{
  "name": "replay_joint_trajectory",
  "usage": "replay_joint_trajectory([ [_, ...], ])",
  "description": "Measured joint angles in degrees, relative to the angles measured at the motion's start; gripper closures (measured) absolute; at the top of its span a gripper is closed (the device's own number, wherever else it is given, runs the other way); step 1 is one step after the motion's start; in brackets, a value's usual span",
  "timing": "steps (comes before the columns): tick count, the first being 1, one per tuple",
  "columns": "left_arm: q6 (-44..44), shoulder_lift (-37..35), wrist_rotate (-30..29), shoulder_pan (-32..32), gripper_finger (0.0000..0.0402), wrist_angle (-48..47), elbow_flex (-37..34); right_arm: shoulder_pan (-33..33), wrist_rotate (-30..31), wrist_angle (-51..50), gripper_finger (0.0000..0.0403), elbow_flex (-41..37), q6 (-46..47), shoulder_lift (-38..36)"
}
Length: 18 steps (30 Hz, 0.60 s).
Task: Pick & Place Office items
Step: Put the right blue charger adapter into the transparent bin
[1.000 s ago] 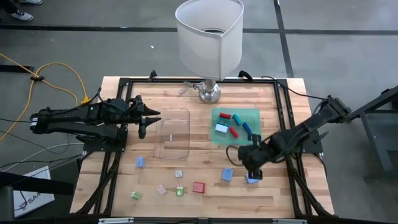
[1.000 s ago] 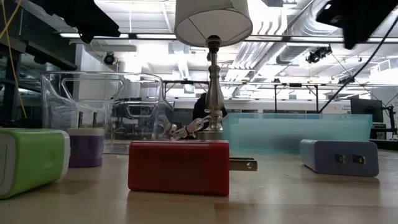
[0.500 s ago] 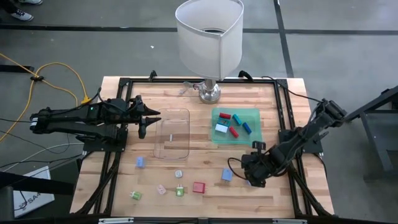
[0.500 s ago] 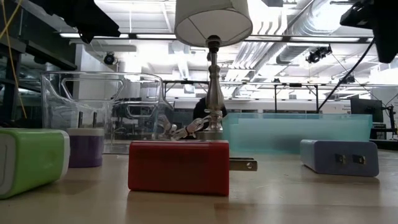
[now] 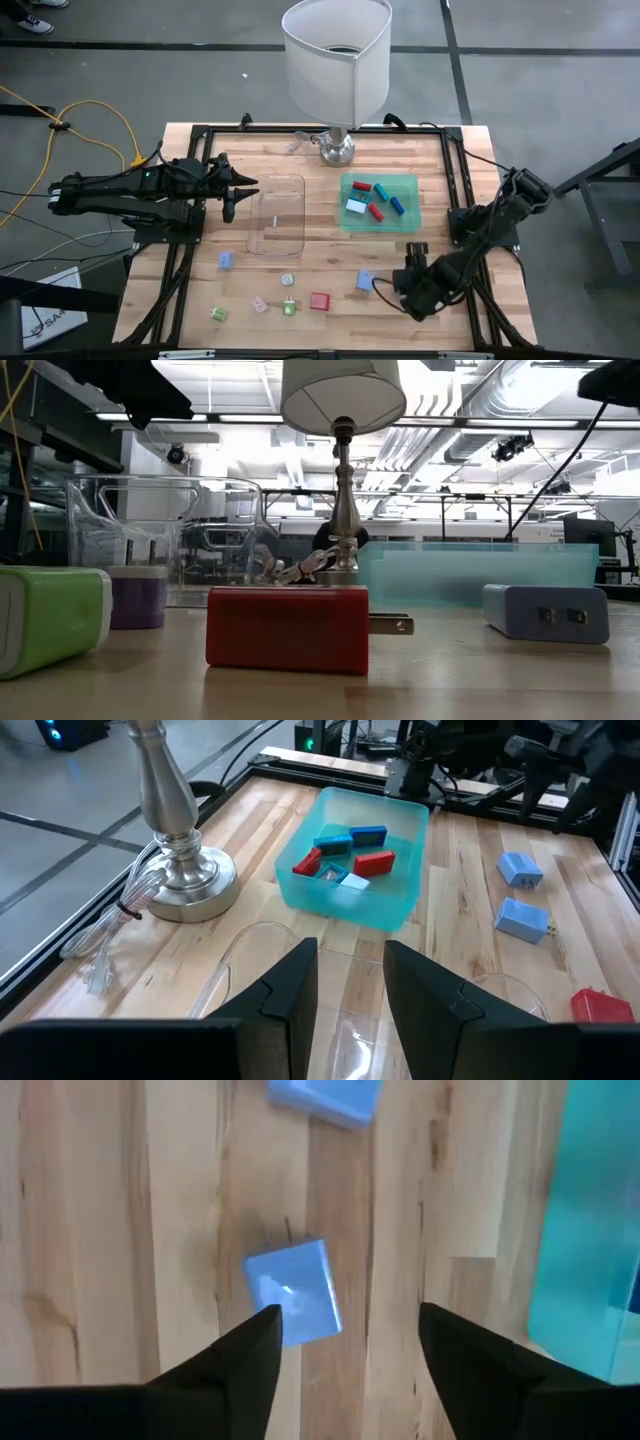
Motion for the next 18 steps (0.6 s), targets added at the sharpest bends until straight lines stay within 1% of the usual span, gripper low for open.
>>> replay_joint_trajectory([
  [8, 0.0, 0.0, 0.0, 0.0, 0.0291, 0.0, 0.0, 3.7, 0.9, 2.7, 0.0174, -0.1, -2.4, 3.1],
  [11, 0.0, 0.0, 0.0, 0.0, 0.0291, 0.0, 0.0, 4.1, 0.9, 6.5, 0.0174, -2.2, -2.9, 3.1],
  [18, 0.0, 0.0, 0.0, 0.0, 0.0291, 0.0, 0.0, 4.0, -1.9, 12.6, 0.0174, -8.5, -1.2, 3.1],
])
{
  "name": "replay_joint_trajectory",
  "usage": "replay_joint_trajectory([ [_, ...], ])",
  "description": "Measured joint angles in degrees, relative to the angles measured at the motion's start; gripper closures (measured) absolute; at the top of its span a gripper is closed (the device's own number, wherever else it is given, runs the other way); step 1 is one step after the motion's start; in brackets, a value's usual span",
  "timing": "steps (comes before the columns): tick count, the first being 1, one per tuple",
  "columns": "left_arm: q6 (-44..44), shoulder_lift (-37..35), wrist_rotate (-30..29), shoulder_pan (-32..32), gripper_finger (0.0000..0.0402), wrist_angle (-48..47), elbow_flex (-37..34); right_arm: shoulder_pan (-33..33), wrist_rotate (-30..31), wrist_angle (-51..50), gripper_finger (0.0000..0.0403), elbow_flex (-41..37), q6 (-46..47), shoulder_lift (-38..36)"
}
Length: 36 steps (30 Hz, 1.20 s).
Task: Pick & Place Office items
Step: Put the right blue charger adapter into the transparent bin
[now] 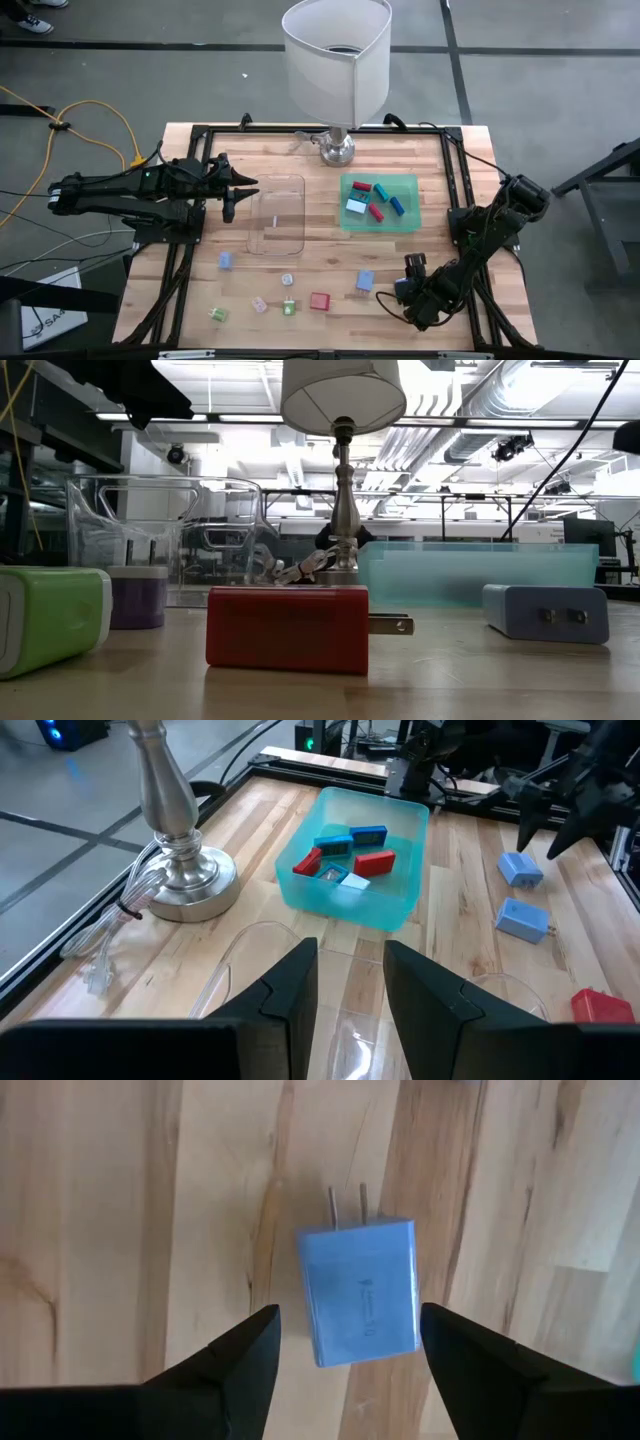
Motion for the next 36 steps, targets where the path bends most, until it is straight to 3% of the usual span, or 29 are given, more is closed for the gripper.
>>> replay_joint_trajectory([
  [14, 0.0, 0.0, 0.0, 0.0, 0.0291, 0.0, 0.0, -2.5, -0.6, 6.2, 0.0174, -5.3, -3.0, 0.0],
  [22, 0.0, 0.0, 0.0, 0.0, 0.0291, 0.0, 0.0, -4.4, -4.9, 12.3, 0.0174, -8.7, -5.2, 0.0],
  [36, 0.0, 0.0, 0.0, 0.0, 0.0291, 0.0, 0.0, -5.7, -5.9, 12.6, 0.0176, -9.1, -6.0, 0.0],
])
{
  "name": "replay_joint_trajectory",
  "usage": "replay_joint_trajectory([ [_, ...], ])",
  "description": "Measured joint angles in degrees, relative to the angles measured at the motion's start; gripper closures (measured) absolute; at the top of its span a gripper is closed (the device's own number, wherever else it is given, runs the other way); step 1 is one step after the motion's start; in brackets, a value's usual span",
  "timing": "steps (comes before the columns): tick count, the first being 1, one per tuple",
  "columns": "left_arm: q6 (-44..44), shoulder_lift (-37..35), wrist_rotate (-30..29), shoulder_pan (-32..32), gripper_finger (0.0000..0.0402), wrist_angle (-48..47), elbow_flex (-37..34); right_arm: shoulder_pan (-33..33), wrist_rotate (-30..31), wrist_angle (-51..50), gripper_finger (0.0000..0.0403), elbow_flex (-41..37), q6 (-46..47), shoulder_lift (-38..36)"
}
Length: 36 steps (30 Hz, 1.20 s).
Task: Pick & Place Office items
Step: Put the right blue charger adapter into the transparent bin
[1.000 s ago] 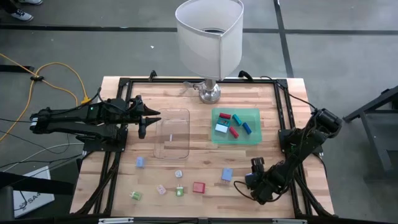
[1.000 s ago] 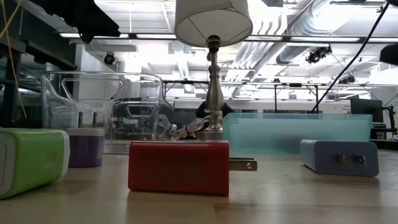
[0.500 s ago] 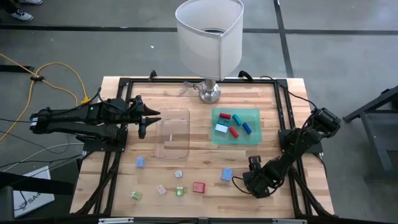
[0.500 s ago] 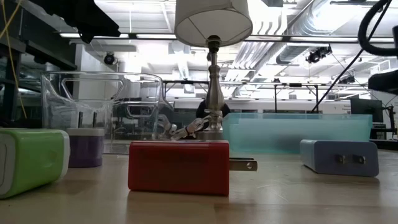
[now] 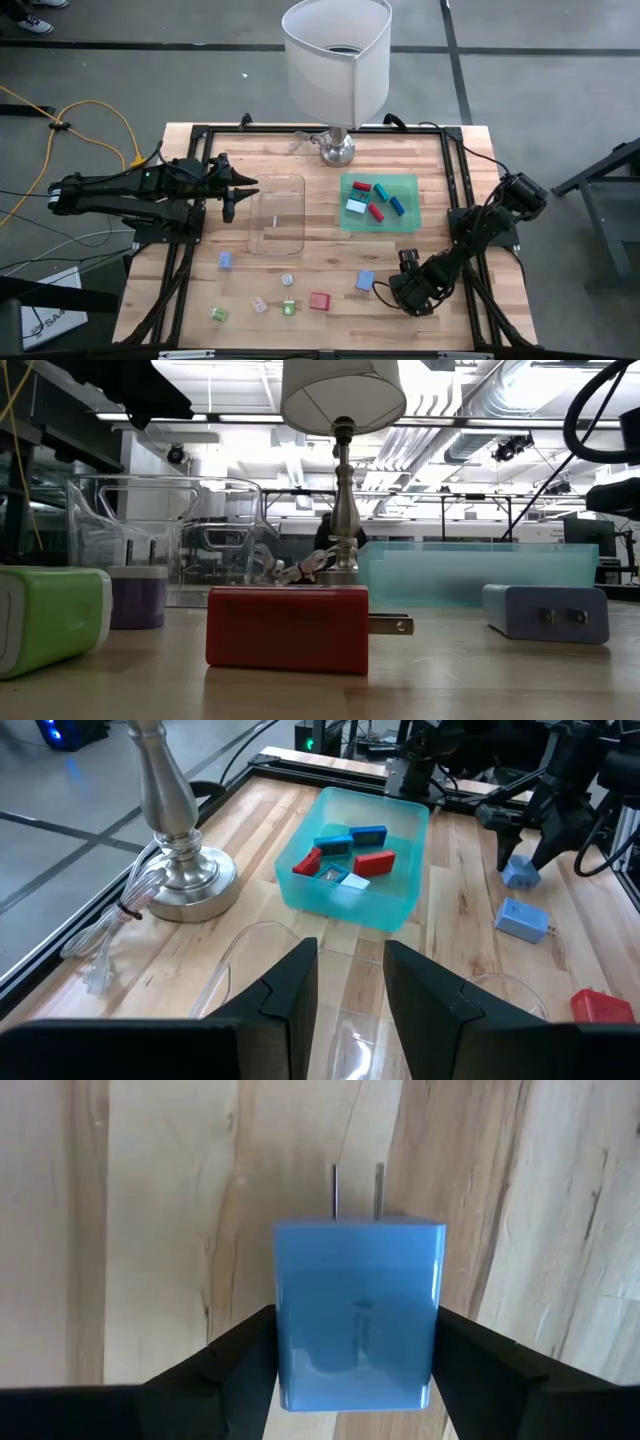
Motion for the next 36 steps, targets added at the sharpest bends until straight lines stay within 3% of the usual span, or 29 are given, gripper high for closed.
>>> replay_joint_trajectory([
  [6, 0.0, 0.0, 0.0, 0.0, 0.0291, 0.0, 0.0, 0.0, 0.0, 0.0, 0.0202, 0.0, 0.4, 0.0],
  [14, 0.0, 0.0, 0.0, 0.0, 0.0291, 0.0, 0.0, 0.0, -0.2, 0.0, 0.0182, 0.0, 1.7, 0.0],
  [21, 0.0, 0.0, 0.0, 0.0, 0.0291, 0.0, 0.0, 0.0, -0.4, -0.1, 0.0205, 0.0, 2.2, -0.4],
  [28, 0.0, 0.0, 0.0, 0.0, 0.0291, 0.0, 0.0, 0.0, 0.1, -0.1, 0.019, 0.0, 3.5, -3.3],
  [36, 0.0, 0.0, 0.0, 0.0, 0.0291, 0.0, 0.0, -1.6, 1.5, 1.3, 0.0205, 0.0, 3.6, -8.3],
])
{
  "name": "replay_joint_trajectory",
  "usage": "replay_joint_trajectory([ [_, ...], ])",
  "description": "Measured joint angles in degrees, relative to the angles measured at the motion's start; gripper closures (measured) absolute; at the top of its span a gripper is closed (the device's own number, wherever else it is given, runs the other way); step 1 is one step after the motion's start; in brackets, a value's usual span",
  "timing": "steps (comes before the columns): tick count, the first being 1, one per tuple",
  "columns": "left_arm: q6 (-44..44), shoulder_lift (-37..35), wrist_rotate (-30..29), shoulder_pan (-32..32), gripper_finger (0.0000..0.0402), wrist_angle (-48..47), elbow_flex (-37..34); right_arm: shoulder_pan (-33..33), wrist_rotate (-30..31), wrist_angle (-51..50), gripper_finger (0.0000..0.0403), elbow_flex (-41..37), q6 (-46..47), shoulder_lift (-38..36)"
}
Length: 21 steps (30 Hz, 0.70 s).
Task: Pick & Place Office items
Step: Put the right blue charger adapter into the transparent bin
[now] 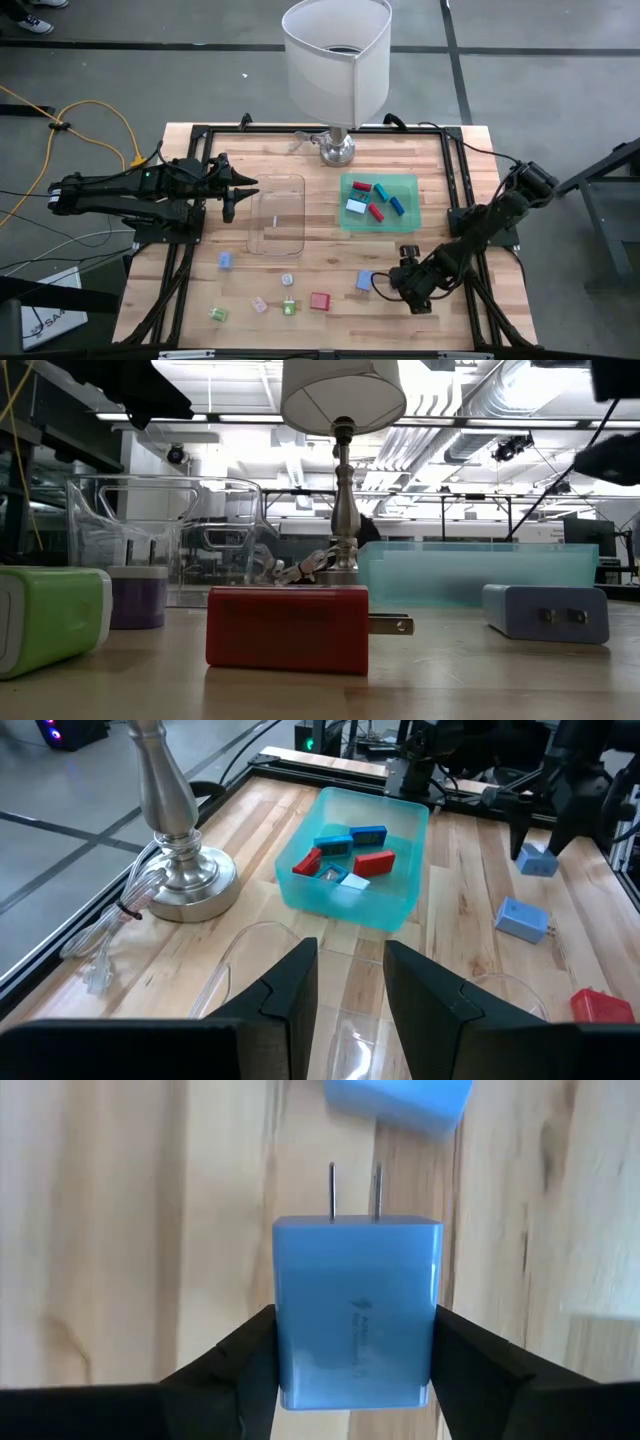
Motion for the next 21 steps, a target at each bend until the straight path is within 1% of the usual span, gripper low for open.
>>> replay_joint_trajectory([
  [5, 0.0, 0.0, 0.0, 0.0, 0.0291, 0.0, 0.0, -2.2, 1.1, 4.6, 0.0193, 0.0, -1.4, -1.4],
  [12, 0.0, 0.0, 0.0, 0.0, 0.0291, 0.0, 0.0, -7.1, 1.2, 16.0, 0.0205, 0.1, -5.4, -1.5],
  [17, 0.0, 0.0, 0.0, 0.0, 0.0291, 0.0, 0.0, -11.3, 2.6, 25.8, 0.0197, 0.1, -10.2, -1.5],
  [21, 0.0, 0.0, 0.0, 0.0, 0.0291, 0.0, 0.0, -14.6, 5.0, 31.1, 0.0204, 0.1, -14.8, -1.5],
])
